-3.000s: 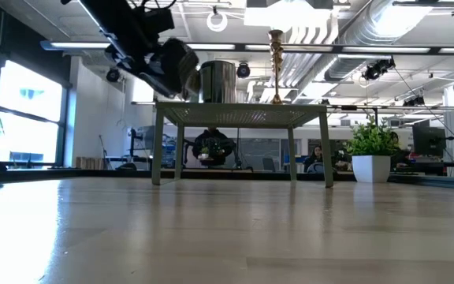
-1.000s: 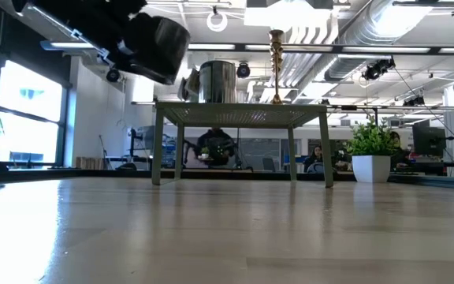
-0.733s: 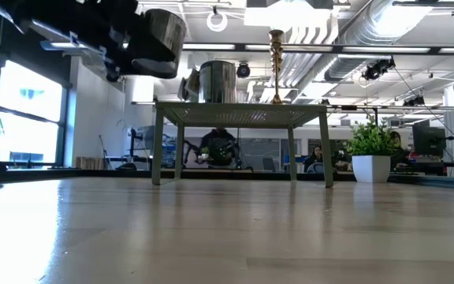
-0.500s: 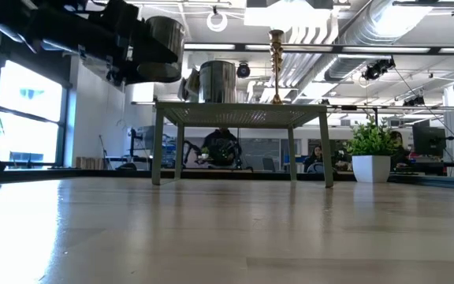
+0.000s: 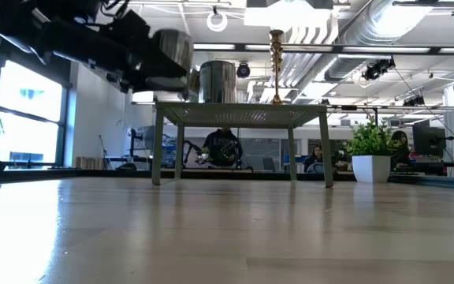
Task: Pick & Place candle stick holders
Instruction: Put the silver scented candle on the shelf
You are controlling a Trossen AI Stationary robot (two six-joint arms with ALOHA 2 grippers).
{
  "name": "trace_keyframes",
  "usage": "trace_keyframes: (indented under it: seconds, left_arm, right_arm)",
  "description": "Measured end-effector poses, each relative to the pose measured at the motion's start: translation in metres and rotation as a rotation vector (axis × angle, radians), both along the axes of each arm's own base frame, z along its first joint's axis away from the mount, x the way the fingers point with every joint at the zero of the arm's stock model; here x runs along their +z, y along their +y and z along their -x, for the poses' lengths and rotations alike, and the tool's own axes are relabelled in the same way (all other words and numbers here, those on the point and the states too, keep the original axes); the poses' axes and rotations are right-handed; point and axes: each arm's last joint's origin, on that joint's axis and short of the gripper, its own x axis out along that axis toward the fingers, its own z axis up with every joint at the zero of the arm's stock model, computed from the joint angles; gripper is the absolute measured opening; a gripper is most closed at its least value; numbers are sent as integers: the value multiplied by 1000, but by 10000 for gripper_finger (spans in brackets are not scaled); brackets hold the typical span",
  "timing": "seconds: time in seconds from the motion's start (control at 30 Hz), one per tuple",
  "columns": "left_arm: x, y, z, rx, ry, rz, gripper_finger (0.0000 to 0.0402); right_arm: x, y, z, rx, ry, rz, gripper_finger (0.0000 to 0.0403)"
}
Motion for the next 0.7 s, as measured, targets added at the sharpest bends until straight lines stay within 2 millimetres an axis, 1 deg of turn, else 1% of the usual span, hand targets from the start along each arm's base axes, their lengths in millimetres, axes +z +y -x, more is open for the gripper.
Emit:
trace_keyframes:
  seconds: [0.1, 0.3, 0.53, 0.7]
  left_arm:
    - [-8, 2, -6, 32, 18, 5, 355]
    - [-16, 3, -14, 50, 12, 3, 355]
    - [-17, 5, -16, 105, 4, -14, 355]
    - [-15, 5, -16, 111, -15, -20, 355]
  right_arm:
    - [0, 0, 0, 12, 4, -3, 391]
    - [0, 0, 0, 13, 5, -2, 391]
    - [-1, 0, 0, 13, 8, 4, 391]
    - [-1, 0, 0, 13, 9, 4, 391]
